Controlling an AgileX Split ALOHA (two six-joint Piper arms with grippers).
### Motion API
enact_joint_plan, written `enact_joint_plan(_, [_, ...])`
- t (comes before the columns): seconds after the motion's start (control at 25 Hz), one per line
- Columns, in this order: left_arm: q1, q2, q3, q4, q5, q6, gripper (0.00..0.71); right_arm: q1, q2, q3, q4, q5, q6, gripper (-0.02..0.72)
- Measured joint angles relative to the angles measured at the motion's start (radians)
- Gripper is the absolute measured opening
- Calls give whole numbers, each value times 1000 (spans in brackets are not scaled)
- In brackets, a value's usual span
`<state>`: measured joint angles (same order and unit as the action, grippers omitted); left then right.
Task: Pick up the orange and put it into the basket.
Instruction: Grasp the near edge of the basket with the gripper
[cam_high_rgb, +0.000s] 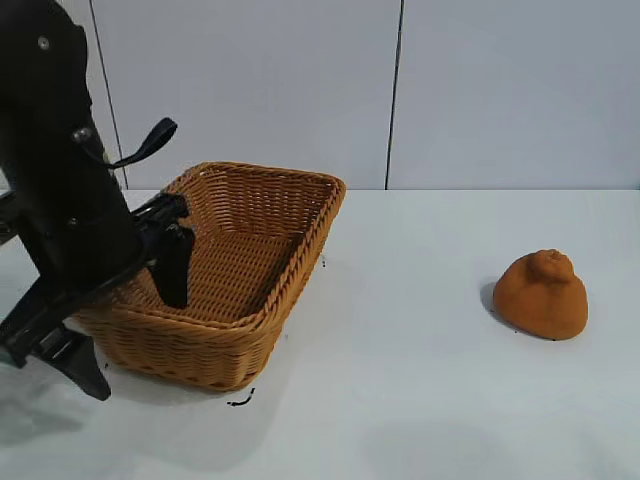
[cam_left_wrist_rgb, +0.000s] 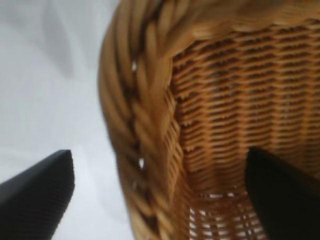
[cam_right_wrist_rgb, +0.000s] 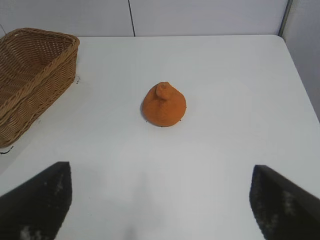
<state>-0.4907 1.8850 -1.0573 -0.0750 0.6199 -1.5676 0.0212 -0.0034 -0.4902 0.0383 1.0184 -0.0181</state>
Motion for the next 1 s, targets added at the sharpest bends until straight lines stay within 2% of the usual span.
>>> enact_joint_plan(0.16, [0,11,0,0,-12,-14,657,0,0,0,0,0,0,661])
enact_joint_plan(0.24, [0,11,0,0,-15,-32,619,0,0,0,0,0,0,661])
enact_joint_plan(0.36, [0,11,0,0,-6,-43,524,0,0,0,0,0,0,661])
enact_joint_plan(0.68, [0,11,0,0,-2,-78,419,0,0,0,0,0,0,661])
enact_joint_plan(0.76, [0,11,0,0,-2,-81,336,0,0,0,0,0,0,661])
enact_joint_plan(0.8, [0,11,0,0,-2,-81,336,0,0,0,0,0,0,661])
enact_joint_plan(0.84, [0,11,0,0,-2,-83,292,0,0,0,0,0,0,661])
enact_joint_plan(0.88, [0,11,0,0,4,-85,183,0,0,0,0,0,0,661])
enact_joint_plan(0.92, [0,11,0,0,10,-88,134,0,0,0,0,0,0,661])
enact_joint_plan(1.0, [0,11,-1,1,8,-98,94,0,0,0,0,0,0,661])
